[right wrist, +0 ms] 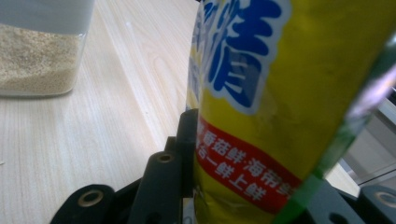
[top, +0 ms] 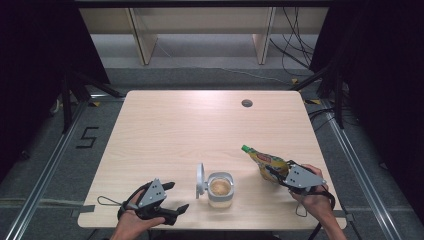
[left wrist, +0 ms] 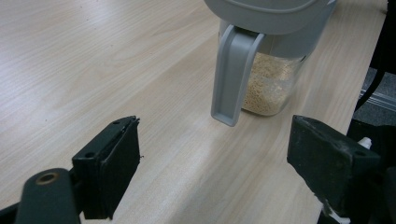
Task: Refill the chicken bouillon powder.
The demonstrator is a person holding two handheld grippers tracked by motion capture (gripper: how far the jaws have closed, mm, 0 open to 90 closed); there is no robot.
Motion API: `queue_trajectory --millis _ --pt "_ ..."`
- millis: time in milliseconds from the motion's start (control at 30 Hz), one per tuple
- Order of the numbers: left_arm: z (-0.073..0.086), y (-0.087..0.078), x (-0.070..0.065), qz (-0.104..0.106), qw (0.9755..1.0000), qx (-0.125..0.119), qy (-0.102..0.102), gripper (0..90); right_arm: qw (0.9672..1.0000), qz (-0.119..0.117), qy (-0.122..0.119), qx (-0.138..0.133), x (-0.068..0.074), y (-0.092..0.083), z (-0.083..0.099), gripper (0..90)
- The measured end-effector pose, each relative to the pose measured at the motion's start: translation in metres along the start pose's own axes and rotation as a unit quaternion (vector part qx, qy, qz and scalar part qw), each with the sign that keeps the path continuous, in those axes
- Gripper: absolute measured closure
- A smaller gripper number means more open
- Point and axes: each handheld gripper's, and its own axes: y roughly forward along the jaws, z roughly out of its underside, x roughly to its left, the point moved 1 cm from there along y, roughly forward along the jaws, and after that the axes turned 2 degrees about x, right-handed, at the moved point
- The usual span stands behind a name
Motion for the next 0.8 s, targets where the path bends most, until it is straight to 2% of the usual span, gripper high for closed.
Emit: queue_trajectory --millis 33,67,100,133,167,200,267,300,333,400,500,567,800 --pt "0.000 0.000 0.000 0.002 1.0000 -0.004 0.001 16.5 1.0000 0.006 0.001 -0.003 -0.001 0.000 0.000 72.9" --pt "0.000 0.000 0.000 0.002 1.0000 -0.004 0.001 16.5 0.9999 0.006 0.012 0.002 -0.002 -0.001 0.002 72.8" --pt "0.000 0.000 0.000 0.001 1.0000 -0.003 0.000 16.5 0.9992 0.010 0.038 -0.005 -0.005 -0.001 0.006 72.7" --pt "0.000 0.000 0.000 0.001 1.0000 -0.003 0.000 16.5 0.9992 0.010 0.038 -0.005 -0.005 -0.001 0.006 72.7" --pt "0.000 0.000 0.000 0.001 1.0000 -0.006 -0.001 16.5 0.9978 0.012 0.064 -0.013 -0.008 -0.002 0.010 72.4" --pt "0.000 0.000 0.000 0.001 1.0000 -0.006 -0.001 16.5 0.9978 0.012 0.064 -0.013 -0.008 -0.002 0.010 72.4" --pt "0.000 0.000 0.000 0.002 1.0000 -0.004 -0.002 16.5 0.9957 0.018 0.090 -0.016 -0.010 -0.005 0.015 72.2" --pt "0.000 0.001 0.000 0.002 1.0000 -0.004 -0.001 16.5 0.9934 0.018 0.112 -0.016 -0.010 -0.009 0.019 72.1" --pt "0.000 0.001 0.000 0.002 1.0000 -0.004 -0.001 16.5 0.9934 0.018 0.112 -0.016 -0.010 -0.009 0.019 72.1" --pt "0.000 0.001 0.000 0.000 1.0000 -0.003 0.001 16.5 0.9906 0.025 0.132 -0.026 -0.011 -0.011 0.025 71.9" --pt "0.000 0.001 0.000 0.002 1.0000 -0.005 -0.002 16.5 0.9903 0.021 0.136 -0.021 -0.011 -0.012 0.025 71.6" --pt "0.001 0.000 0.000 0.002 1.0000 -0.004 -0.002 16.5 0.9910 0.029 0.128 -0.023 -0.011 -0.011 0.024 70.8" --pt "0.001 0.000 0.000 0.001 1.0000 -0.003 0.000 16.5 0.9888 0.037 0.144 -0.014 -0.010 -0.017 0.025 66.9"
